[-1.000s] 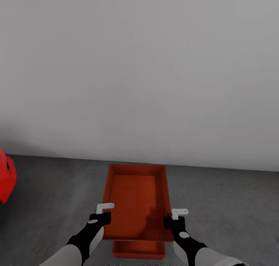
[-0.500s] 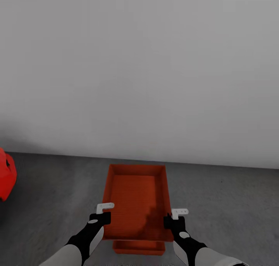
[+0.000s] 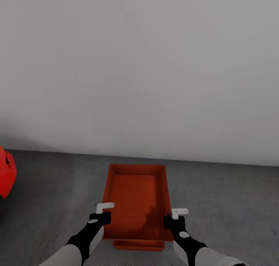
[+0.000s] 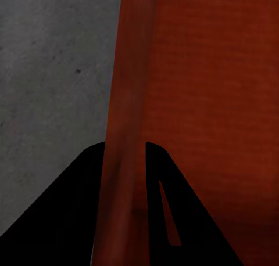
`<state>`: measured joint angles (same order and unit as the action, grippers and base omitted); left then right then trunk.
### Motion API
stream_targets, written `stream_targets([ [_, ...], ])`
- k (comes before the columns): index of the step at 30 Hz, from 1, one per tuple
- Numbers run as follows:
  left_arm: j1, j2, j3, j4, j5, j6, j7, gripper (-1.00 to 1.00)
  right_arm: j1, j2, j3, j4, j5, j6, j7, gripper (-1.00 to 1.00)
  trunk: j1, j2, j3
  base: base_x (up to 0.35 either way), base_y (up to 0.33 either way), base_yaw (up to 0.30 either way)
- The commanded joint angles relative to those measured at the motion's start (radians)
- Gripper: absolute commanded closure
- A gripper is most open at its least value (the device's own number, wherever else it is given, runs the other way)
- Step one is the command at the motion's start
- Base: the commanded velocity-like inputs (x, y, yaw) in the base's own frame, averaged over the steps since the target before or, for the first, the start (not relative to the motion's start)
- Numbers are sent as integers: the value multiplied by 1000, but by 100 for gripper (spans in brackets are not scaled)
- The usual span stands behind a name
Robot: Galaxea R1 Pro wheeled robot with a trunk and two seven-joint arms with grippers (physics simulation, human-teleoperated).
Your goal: Move the two storage containers from the living room to the garage. In the garage, place one container on the floor and stack the other container on top of it (either order is fine).
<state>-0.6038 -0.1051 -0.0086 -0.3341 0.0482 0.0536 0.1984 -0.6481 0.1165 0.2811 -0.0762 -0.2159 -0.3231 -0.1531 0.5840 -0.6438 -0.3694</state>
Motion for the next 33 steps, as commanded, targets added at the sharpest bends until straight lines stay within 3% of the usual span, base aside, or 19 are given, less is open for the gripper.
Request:
stream_targets([
  [1,-1,1,13,-4,-5,6,9,100,-1,-1,-23,2,-25,-8,-5,100,0,-1,-3,0,0,0],
  [33,-1,1,13,-5,-7,6,9,100,-1,0,-23,2,-25,-8,-6,100,0,-1,-5,0,0,0],
])
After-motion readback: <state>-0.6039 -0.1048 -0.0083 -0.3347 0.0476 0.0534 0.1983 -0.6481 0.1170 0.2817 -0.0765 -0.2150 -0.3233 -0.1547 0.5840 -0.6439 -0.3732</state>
